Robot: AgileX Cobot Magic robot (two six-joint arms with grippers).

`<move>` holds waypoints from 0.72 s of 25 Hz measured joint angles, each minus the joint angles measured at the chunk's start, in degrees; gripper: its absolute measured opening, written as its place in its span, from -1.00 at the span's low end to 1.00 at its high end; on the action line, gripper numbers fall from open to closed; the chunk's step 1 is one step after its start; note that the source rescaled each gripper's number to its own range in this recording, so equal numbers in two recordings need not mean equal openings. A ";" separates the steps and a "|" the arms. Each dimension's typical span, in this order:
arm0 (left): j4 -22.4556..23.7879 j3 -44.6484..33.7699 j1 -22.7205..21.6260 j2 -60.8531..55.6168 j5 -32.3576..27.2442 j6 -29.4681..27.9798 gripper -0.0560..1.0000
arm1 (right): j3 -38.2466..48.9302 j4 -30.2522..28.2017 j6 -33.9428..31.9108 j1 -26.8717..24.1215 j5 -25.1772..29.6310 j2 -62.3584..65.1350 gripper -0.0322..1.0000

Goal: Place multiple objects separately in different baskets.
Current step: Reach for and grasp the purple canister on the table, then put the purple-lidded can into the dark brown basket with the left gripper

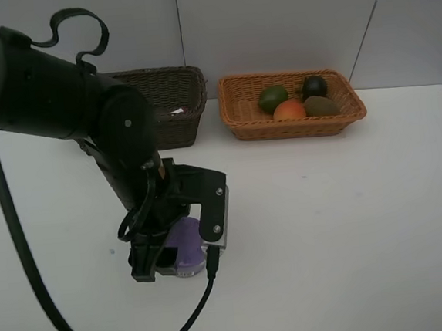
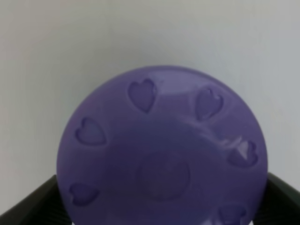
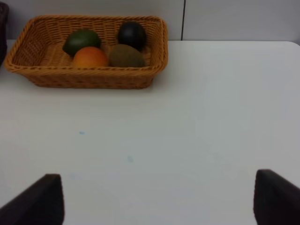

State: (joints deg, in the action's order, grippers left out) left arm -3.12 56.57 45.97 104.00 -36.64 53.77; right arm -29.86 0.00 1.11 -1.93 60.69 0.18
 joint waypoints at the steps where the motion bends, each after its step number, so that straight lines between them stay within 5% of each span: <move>1: 0.14 0.00 0.00 -0.77 0.00 0.00 0.94 | 0.00 0.00 0.00 0.00 0.00 0.00 0.88; 10: 1.74 0.00 -0.78 -4.33 -1.78 0.00 0.94 | 0.00 0.00 0.00 0.00 0.00 0.00 0.88; 18: 1.90 6.68 -6.64 -6.10 -7.59 -3.22 0.94 | 0.00 0.00 0.00 0.00 0.00 0.00 0.88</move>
State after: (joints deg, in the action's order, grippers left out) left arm -1.22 63.25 39.33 97.90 -44.23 50.55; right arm -29.86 0.00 1.11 -1.93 60.69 0.18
